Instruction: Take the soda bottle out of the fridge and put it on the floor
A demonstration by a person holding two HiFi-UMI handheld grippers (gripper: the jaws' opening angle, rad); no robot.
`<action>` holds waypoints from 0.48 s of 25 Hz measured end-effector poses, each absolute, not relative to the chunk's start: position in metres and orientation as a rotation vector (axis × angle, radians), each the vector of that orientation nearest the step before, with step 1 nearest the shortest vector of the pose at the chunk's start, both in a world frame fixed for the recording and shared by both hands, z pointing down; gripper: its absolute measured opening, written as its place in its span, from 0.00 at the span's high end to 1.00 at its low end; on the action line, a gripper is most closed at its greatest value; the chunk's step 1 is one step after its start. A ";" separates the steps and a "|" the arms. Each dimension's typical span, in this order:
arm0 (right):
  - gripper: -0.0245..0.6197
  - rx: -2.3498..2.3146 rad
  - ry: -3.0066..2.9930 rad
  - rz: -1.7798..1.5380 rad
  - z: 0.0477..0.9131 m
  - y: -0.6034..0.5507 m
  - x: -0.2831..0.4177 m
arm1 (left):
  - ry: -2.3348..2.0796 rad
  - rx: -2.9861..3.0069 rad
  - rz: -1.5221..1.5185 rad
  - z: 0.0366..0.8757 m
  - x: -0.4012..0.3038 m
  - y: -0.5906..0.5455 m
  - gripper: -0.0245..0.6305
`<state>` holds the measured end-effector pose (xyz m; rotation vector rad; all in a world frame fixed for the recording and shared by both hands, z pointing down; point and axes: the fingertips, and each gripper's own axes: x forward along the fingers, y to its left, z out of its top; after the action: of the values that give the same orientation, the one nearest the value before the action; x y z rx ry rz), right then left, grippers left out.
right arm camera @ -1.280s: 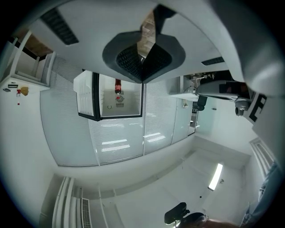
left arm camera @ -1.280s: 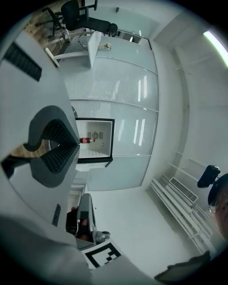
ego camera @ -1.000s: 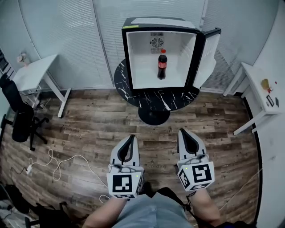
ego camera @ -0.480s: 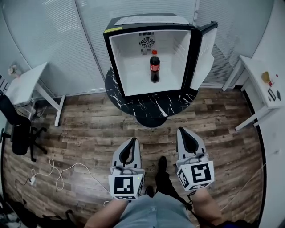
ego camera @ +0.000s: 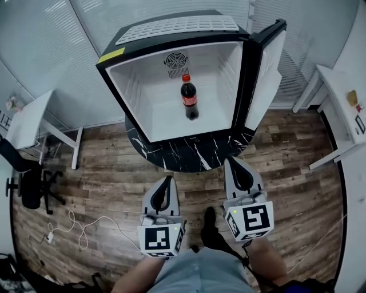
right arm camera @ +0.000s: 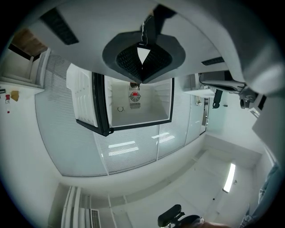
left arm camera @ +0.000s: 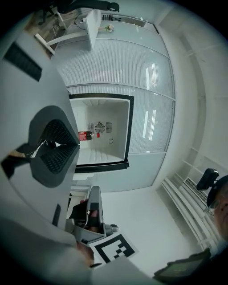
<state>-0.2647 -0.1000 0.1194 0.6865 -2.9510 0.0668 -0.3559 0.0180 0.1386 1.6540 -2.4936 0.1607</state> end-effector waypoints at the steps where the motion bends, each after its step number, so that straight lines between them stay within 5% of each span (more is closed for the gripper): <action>1: 0.94 0.668 -2.958 0.069 0.118 -0.110 -0.272 | -2.502 1.648 0.164 0.136 -0.361 0.006 0.94; 12: 0.94 0.554 -3.037 0.022 0.084 -0.208 -0.344 | -2.578 1.573 0.112 0.109 -0.413 -0.090 0.94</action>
<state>-0.3435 -0.2082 0.0839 0.5545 -3.0367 0.0223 -0.4126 -0.0901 0.1094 1.5730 -2.5779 0.1119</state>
